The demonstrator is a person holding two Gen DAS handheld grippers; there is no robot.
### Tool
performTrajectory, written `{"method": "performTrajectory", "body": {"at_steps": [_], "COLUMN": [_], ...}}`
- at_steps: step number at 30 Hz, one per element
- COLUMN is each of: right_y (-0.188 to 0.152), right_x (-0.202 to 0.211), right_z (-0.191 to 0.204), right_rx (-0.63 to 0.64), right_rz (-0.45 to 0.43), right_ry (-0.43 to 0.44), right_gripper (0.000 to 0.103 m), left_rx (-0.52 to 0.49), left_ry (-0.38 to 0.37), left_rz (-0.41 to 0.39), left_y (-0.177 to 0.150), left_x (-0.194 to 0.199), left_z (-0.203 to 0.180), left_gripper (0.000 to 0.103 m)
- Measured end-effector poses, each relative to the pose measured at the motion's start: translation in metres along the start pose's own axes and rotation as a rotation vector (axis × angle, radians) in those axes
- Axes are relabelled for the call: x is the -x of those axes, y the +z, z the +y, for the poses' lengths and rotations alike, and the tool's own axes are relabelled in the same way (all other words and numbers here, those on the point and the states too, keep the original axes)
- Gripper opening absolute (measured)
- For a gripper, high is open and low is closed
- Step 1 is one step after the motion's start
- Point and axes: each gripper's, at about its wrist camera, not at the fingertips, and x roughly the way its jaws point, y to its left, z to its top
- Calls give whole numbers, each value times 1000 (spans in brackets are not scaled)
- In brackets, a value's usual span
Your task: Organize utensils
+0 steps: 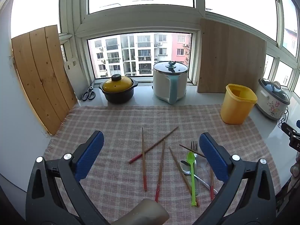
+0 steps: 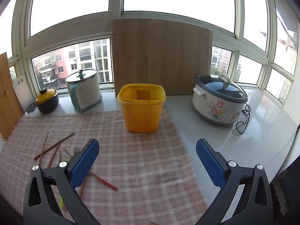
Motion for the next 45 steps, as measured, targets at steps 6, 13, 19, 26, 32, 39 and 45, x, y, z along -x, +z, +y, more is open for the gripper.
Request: {"method": "performTrajectory", "body": {"at_steps": [6, 13, 19, 26, 32, 39, 45], "right_y": [0, 2, 1, 0, 0, 0, 0], "right_x": [-1, -3, -3, -3, -3, -3, -3], "right_z": [6, 3, 5, 5, 6, 6, 6], "right_rx": [10, 9, 11, 14, 15, 13, 13], "right_rz": [0, 6, 6, 4, 4, 5, 6], "right_ry": [4, 13, 13, 14, 12, 15, 16], "right_gripper": [102, 102, 102, 102, 102, 102, 102], "left_rx": [20, 18, 19, 20, 21, 24, 23], "left_ry": [-12, -9, -8, -10, -9, -9, -9], "left_rz": [-8, -5, -7, -8, -8, -11, -11], "left_y": [1, -1, -1, -1, 0, -1, 0], "left_x": [2, -1, -2, -2, -1, -1, 0], "left_z": [6, 5, 4, 5, 4, 2, 1], "left_gripper": [103, 103, 103, 103, 103, 103, 103]}}
